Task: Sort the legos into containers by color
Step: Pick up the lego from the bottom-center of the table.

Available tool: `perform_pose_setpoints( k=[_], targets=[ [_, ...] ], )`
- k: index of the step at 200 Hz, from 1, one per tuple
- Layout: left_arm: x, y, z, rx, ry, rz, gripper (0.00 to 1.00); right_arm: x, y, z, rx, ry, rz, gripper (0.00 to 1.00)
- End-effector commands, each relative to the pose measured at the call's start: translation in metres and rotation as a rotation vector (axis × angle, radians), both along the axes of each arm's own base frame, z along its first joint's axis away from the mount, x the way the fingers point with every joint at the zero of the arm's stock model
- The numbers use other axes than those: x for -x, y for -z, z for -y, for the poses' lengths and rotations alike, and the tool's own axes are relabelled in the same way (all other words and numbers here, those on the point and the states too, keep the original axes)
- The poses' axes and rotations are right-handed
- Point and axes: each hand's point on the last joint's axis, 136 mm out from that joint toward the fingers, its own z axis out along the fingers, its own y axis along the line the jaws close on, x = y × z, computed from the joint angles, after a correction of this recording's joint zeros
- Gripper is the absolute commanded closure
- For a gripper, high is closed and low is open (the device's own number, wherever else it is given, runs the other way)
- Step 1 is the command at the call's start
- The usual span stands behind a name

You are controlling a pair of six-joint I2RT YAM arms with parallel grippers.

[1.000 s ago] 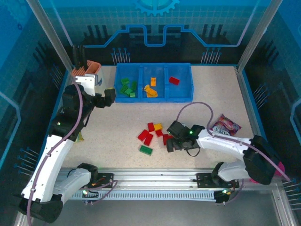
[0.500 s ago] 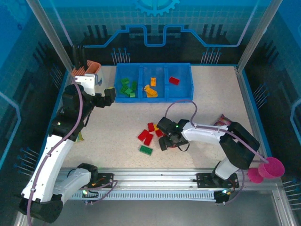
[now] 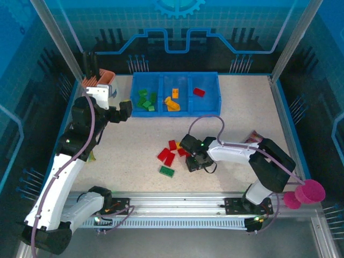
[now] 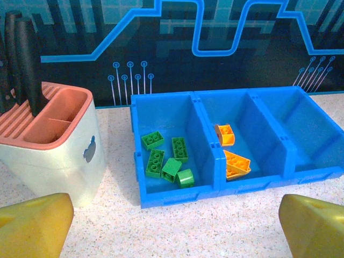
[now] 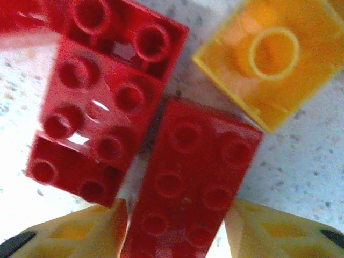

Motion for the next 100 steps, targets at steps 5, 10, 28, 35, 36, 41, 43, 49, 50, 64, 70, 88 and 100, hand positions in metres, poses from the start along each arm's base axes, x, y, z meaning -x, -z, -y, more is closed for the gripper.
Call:
perform_pose_setpoints(
  k=[5,10,28,35,36,41,43,49,50,64,70,88,100],
  targets=[
    [-0.004,-0.001,-0.006,-0.004,-0.027,0.010,0.01,0.013,0.000,0.031,0.066,0.019,-0.050,0.58],
    [-0.004,-0.001,-0.006,-0.004,-0.027,0.011,0.01,0.014,-0.001,0.034,0.069,0.024,-0.052,0.60],
    [-0.005,0.001,-0.005,-0.003,-0.024,0.005,0.01,0.013,-0.011,0.050,0.072,0.046,-0.056,0.65],
    [-0.005,0.001,-0.005,-0.004,-0.024,0.005,0.01,0.012,-0.016,0.055,0.071,0.048,-0.055,0.66],
    [-0.005,0.001,-0.006,-0.005,-0.024,0.004,0.01,0.012,-0.017,0.056,0.071,0.049,-0.055,0.66],
    [-0.005,0.002,-0.006,-0.006,-0.025,0.001,0.01,0.011,-0.022,0.059,0.071,0.047,-0.053,0.67],
    [-0.005,0.003,-0.006,-0.007,-0.024,0.000,0.01,0.011,-0.024,0.061,0.072,0.048,-0.051,0.68],
    [-0.005,0.003,-0.006,-0.010,-0.025,-0.001,0.01,0.008,-0.032,0.064,0.069,0.045,-0.040,0.69],
    [-0.005,0.003,-0.006,-0.011,-0.025,-0.001,0.01,0.007,-0.034,0.064,0.066,0.044,-0.036,0.69],
    [-0.006,0.004,-0.006,-0.015,-0.027,-0.001,0.01,-0.001,-0.055,0.071,0.056,0.040,-0.004,0.71],
    [-0.006,0.005,-0.006,-0.015,-0.027,-0.004,0.01,-0.013,-0.070,0.069,0.032,0.038,0.034,0.72],
    [-0.008,0.007,-0.004,-0.015,-0.017,-0.010,0.01,-0.046,-0.106,0.067,-0.024,0.031,0.123,0.73],
    [-0.008,0.008,-0.004,-0.016,-0.014,-0.013,0.01,-0.076,-0.125,0.069,-0.035,0.024,0.194,0.73]
  ],
)
